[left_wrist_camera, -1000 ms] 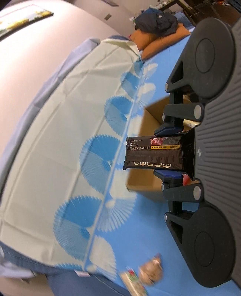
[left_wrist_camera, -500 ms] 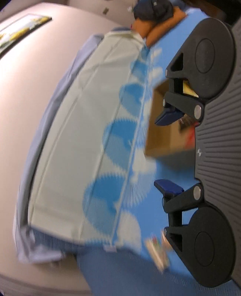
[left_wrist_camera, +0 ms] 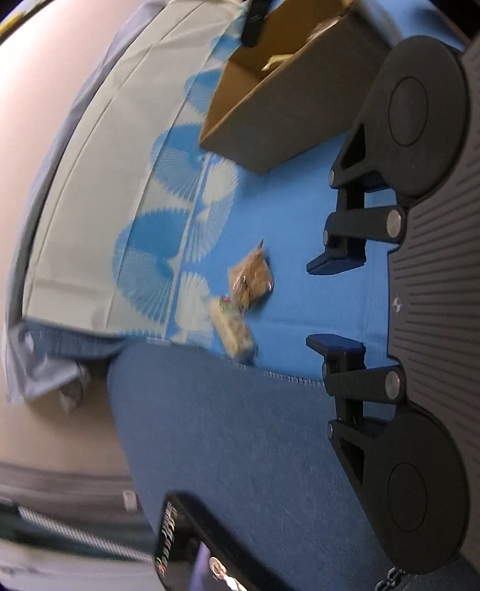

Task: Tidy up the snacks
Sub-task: 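Move both tools back to the remaining snacks on the sofa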

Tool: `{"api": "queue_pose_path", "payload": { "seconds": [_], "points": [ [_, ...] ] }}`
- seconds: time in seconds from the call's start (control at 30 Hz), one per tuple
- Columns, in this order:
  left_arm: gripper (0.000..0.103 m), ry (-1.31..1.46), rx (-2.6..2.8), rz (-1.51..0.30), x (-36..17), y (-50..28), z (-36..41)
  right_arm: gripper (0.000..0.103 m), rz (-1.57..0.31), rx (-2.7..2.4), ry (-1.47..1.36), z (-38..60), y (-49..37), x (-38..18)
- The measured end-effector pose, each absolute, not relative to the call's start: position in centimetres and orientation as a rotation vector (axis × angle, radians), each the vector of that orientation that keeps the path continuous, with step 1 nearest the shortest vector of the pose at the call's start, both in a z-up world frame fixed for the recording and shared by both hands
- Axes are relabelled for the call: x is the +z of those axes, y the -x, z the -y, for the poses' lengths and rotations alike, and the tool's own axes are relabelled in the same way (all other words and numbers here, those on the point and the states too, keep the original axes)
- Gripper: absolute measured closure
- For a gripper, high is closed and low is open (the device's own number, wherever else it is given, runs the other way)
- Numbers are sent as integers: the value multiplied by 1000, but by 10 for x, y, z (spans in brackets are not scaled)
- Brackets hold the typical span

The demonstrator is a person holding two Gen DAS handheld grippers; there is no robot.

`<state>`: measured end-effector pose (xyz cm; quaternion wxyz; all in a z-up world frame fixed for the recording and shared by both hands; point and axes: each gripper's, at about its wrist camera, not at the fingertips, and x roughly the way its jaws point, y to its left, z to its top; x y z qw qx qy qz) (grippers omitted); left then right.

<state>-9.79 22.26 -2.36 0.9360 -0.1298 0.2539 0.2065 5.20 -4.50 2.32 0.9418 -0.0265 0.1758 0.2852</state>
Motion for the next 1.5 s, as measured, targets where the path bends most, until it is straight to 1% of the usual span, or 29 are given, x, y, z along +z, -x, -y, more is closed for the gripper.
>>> {"api": "queue_pose_path", "payload": {
  "seconds": [0.1, 0.2, 0.33, 0.4, 0.53, 0.57, 0.6, 0.73, 0.9, 1.03, 1.1, 1.13, 1.17, 1.23, 1.3, 1.37, 1.4, 1.5],
  "points": [
    [64, 252, 405, -535, -27, 96, -222, 50, -341, 649, 95, 33, -38, 18],
    [64, 253, 418, -510, -27, 98, -223, 50, -345, 714, 136, 20, -27, 15],
    [64, 232, 421, -493, -26, 98, -220, 45, -411, 772, 130, 2, -24, 17],
    [64, 227, 424, -486, -27, 96, -220, 31, -461, 789, 103, -13, -32, 20],
    [64, 232, 414, -477, -27, 94, -221, 18, -551, 811, 45, -54, -61, 20],
    [64, 236, 406, -479, -27, 95, -222, 12, -566, 806, 32, -67, -70, 19],
    [64, 245, 399, -476, -27, 96, -224, 8, -580, 789, 21, -82, -81, 17],
    [64, 257, 382, -468, -27, 98, -226, 5, -650, 747, 12, -137, -128, 3],
    [64, 270, 368, -459, -28, 101, -228, 4, -786, 748, 75, -206, -175, -31],
    [64, 272, 366, -455, -29, 101, -228, 4, -859, 767, 161, -246, -187, -56],
    [64, 275, 364, -452, -30, 101, -229, 6, -850, 787, 191, -256, -185, -62],
    [64, 276, 363, -451, -30, 102, -229, 9, -841, 800, 209, -260, -183, -64],
    [64, 277, 362, -451, -30, 102, -230, 23, -827, 802, 233, -262, -181, -65],
    [64, 277, 363, -451, -31, 102, -230, 29, -804, 816, 265, -264, -177, -66],
    [64, 278, 363, -450, -31, 102, -231, 41, -769, 830, 291, -260, -172, -62],
    [64, 278, 363, -449, -32, 101, -231, 57, -754, 839, 299, -252, -167, -55],
    [64, 278, 364, -450, -32, 101, -230, 61, -760, 846, 289, -244, -164, -50],
    [64, 278, 365, -449, -32, 101, -230, 63, -753, 856, 282, -220, -155, -35]
  ]
}}
